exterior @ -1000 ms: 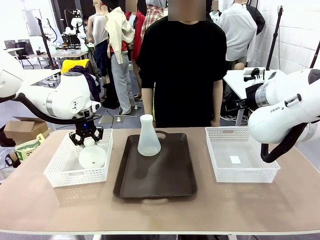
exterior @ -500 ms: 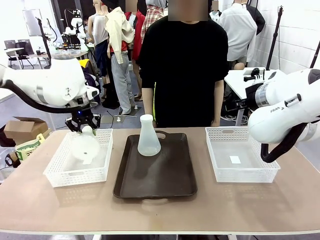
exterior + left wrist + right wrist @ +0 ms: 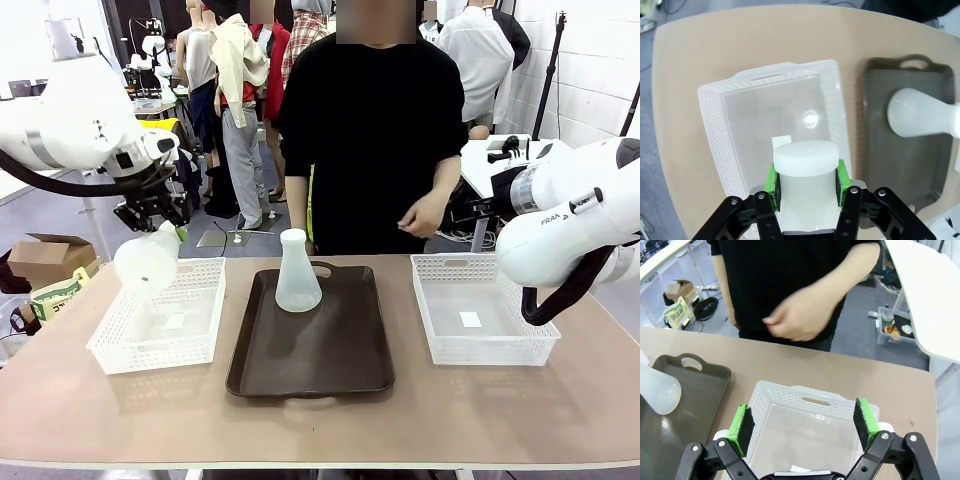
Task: Prepare the laboratory tools.
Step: Place the picked Big flask upright in the Handle tray as directed by the person.
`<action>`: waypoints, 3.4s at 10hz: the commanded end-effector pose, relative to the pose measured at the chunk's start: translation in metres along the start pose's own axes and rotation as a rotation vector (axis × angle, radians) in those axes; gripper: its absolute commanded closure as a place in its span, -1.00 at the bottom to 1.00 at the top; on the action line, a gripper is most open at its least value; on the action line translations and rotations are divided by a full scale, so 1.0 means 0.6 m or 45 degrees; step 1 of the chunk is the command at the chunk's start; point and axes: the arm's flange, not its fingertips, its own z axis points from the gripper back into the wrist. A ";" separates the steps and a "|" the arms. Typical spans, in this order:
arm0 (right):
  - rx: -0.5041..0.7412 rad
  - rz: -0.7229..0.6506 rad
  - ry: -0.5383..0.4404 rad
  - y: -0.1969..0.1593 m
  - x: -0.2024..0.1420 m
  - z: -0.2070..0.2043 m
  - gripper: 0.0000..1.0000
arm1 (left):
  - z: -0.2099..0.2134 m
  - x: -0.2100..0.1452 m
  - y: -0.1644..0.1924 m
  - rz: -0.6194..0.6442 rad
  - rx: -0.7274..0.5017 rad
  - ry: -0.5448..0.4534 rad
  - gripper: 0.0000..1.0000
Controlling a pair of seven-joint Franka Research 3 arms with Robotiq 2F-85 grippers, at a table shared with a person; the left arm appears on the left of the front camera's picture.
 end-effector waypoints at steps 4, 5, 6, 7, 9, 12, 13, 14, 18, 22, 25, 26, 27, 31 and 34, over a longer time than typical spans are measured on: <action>-0.001 0.005 -0.038 0.001 -0.001 0.000 -1.00 | 0.032 -0.026 -0.008 -0.054 -0.051 -0.025 1.00; -0.001 0.005 -0.038 0.001 -0.001 0.000 -1.00 | 0.032 -0.026 -0.008 -0.054 -0.051 -0.025 1.00; -0.001 0.005 -0.038 0.001 -0.001 0.000 -1.00 | 0.032 -0.026 -0.008 -0.054 -0.051 -0.025 1.00; -0.001 0.005 -0.038 0.001 -0.001 0.000 -1.00 | 0.032 -0.026 -0.008 -0.054 -0.051 -0.025 1.00; -0.001 0.005 -0.038 0.001 -0.001 0.000 -1.00 | 0.032 -0.026 -0.008 -0.054 -0.051 -0.025 1.00; -0.001 0.005 -0.038 0.001 -0.001 0.000 -1.00 | 0.026 -0.066 -0.047 -0.281 -0.313 0.039 1.00; -0.001 0.005 -0.038 0.001 -0.001 0.000 -1.00 | 0.040 -0.085 -0.060 -0.398 -0.475 0.025 1.00; -0.001 0.005 -0.038 0.001 -0.001 0.000 -1.00 | 0.050 -0.088 -0.061 -0.458 -0.628 -0.032 1.00; -0.001 0.005 -0.038 0.001 -0.001 0.000 -1.00 | 0.067 -0.137 -0.078 -0.989 -1.177 -0.198 1.00; -0.001 0.005 -0.038 0.001 -0.001 0.000 -1.00 | 0.085 -0.146 -0.103 -1.036 -1.196 -0.287 1.00; -0.001 0.005 -0.038 0.001 -0.001 0.000 -1.00 | 0.082 -0.143 -0.092 -0.949 -1.173 -0.305 1.00; -0.001 0.005 -0.038 0.001 -0.001 0.000 -1.00 | 0.039 -0.162 -0.106 -1.069 -1.279 -0.228 1.00; -0.001 0.005 -0.038 0.001 -0.001 0.000 -1.00 | 0.003 -0.184 -0.128 -1.207 -1.398 -0.216 1.00; -0.001 0.005 -0.038 0.001 -0.001 0.000 -1.00 | -0.108 -0.221 -0.166 -1.468 -1.958 -0.491 1.00; -0.001 0.005 -0.038 0.001 -0.001 0.000 -1.00 | -0.152 -0.208 -0.175 -1.487 -1.888 -0.859 1.00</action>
